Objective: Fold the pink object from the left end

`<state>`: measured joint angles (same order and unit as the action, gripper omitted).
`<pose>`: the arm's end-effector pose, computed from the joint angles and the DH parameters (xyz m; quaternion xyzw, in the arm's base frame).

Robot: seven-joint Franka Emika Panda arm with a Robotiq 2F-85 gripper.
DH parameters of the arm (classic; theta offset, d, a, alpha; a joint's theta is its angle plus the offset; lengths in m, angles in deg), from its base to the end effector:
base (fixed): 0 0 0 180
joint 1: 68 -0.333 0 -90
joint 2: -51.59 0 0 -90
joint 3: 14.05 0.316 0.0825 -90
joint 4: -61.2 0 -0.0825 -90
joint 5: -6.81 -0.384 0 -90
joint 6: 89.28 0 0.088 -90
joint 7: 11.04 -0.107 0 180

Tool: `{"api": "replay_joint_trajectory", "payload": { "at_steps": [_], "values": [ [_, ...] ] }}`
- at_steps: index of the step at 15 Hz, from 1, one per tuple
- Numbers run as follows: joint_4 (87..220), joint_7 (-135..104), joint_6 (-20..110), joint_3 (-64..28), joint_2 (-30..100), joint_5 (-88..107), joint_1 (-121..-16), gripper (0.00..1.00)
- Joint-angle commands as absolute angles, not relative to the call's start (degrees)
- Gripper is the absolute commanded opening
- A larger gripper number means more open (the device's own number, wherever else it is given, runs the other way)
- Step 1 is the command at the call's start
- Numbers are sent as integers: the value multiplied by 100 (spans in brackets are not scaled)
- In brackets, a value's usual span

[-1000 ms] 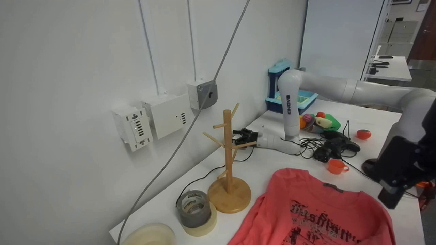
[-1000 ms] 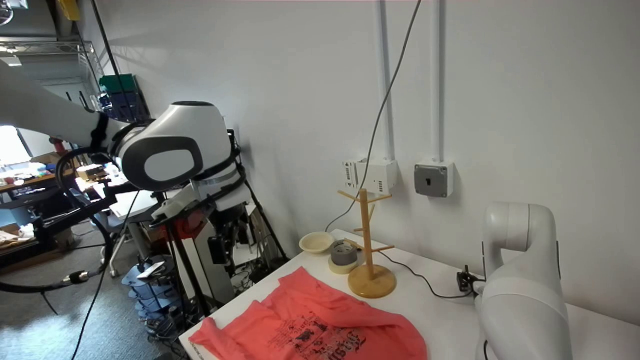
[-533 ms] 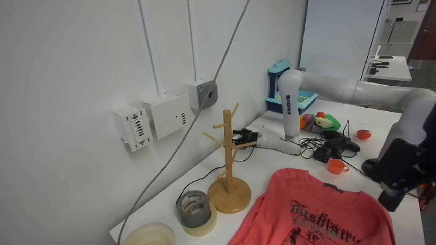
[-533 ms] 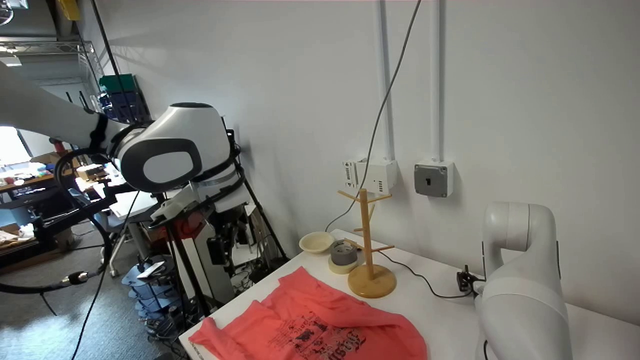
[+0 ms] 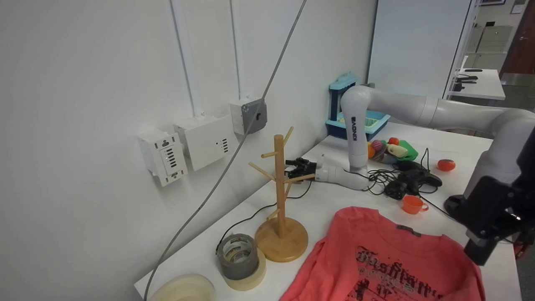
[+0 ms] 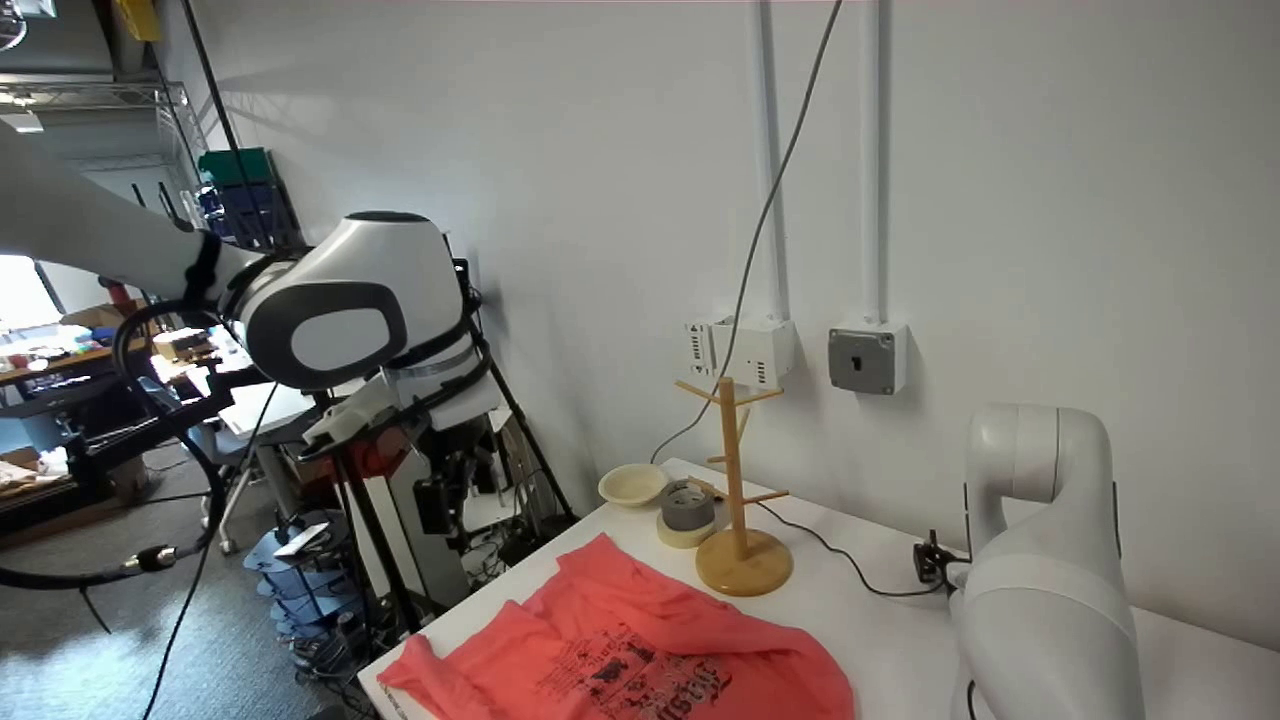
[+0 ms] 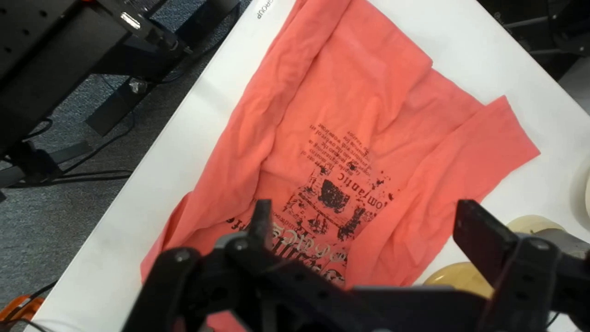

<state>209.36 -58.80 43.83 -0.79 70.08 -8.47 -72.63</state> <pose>0.4001 0.1320 0.3723 -0.9357 0.3459 0.0096 0.0689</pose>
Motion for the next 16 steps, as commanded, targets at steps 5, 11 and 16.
{"api": "replay_joint_trajectory", "payload": {
  "at_steps": [5, 11, 16],
  "values": [
    [21103, -6459, 5173, 114, 6286, -729, -7372, 100],
    [21053, -6258, 4915, -29, 6413, -782, -7403, 100],
    [21056, -6342, 5039, 15, 6316, -823, -7434, 100]
  ]
}}
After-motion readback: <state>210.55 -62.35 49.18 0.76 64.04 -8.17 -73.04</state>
